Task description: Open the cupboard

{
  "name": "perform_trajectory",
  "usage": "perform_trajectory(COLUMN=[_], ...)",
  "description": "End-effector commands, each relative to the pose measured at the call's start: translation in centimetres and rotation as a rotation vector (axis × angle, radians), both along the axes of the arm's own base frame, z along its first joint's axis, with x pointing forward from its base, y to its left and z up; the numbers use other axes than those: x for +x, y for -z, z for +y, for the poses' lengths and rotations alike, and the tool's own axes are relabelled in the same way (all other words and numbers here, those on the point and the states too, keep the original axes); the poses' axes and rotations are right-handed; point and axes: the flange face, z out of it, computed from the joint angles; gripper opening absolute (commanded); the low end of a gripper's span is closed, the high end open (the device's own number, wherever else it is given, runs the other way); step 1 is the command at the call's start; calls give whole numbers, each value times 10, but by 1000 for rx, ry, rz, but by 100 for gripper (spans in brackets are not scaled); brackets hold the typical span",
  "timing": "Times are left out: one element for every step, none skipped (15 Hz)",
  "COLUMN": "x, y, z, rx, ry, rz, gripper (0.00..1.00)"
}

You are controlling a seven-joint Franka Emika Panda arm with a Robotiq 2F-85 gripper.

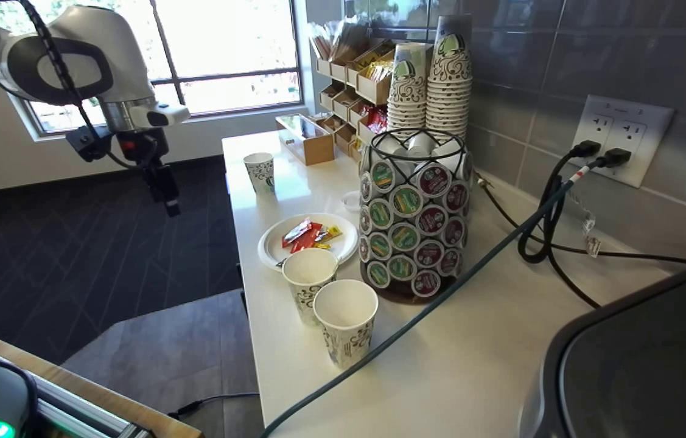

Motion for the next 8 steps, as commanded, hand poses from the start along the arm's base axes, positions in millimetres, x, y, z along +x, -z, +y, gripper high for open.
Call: perform_trajectory(x=[3, 6, 14, 18, 22, 24, 25, 26], y=[14, 24, 28, 38, 48, 60, 69, 84], z=[26, 27, 25, 23, 21, 17, 13, 7], rx=[76, 131, 140, 170, 181, 184, 181, 164], ry=[-3, 12, 21, 36, 56, 91, 124, 147], rz=[8, -15, -81, -115, -161, -185, -213, -221], gripper=[100, 100, 100, 100, 100, 100, 100, 100])
